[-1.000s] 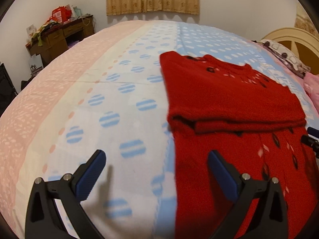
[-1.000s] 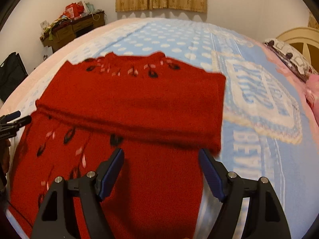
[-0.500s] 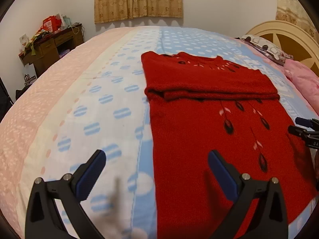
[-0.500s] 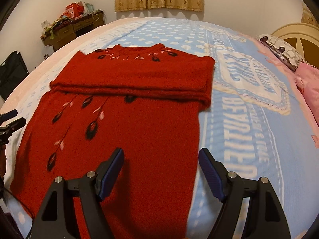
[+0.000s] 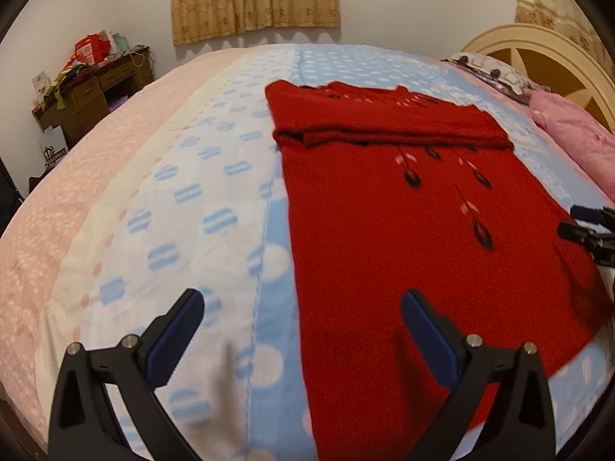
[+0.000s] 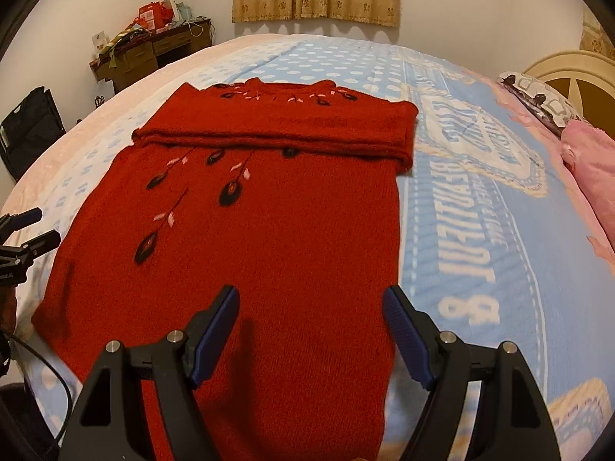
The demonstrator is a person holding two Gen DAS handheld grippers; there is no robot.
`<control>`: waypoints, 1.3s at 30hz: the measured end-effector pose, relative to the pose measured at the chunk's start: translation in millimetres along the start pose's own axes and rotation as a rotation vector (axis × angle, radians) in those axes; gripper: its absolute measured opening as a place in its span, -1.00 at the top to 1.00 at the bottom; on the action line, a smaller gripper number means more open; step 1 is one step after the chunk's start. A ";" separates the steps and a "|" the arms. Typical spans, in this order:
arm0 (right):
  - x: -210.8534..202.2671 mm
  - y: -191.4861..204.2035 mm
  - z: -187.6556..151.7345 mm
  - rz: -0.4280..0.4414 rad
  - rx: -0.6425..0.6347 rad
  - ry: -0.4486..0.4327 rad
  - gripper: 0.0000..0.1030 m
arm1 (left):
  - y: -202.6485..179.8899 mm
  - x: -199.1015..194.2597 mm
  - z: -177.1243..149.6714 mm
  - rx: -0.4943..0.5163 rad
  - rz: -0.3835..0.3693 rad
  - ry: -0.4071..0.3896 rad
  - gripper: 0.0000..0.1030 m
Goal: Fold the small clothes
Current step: 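Release the sweater and withdraw both grippers above it, then grasp the red sweater's hem with both grippers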
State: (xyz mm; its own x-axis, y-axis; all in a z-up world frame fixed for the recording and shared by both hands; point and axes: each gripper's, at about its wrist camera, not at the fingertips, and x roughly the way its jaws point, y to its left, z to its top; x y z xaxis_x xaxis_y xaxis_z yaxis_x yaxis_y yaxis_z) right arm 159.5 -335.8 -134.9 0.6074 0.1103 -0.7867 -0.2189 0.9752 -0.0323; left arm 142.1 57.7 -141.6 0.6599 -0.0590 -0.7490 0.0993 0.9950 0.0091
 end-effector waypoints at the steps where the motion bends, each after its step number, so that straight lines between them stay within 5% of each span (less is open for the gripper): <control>1: -3.3 0.7 -4.2 -0.003 0.000 0.001 -0.50 | -1.2 -2.2 -4.9 0.011 0.004 0.002 -1.00; 29: -47.3 5.2 -89.5 -0.016 0.064 -0.019 -0.50 | -32.1 -22.5 -59.1 0.065 -0.041 0.063 -0.99; 39: -52.1 -0.1 -105.6 0.038 0.080 -0.031 -0.51 | -26.5 -16.3 -73.6 0.009 -0.107 0.115 -0.69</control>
State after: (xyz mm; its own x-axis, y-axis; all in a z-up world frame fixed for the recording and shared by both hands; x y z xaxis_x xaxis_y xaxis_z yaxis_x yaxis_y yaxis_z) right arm 47.2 -361.9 -159.0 0.6236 0.1522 -0.7668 -0.1811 0.9823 0.0477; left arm 73.9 38.3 -178.4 0.5553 -0.1547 -0.8171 0.1717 0.9827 -0.0693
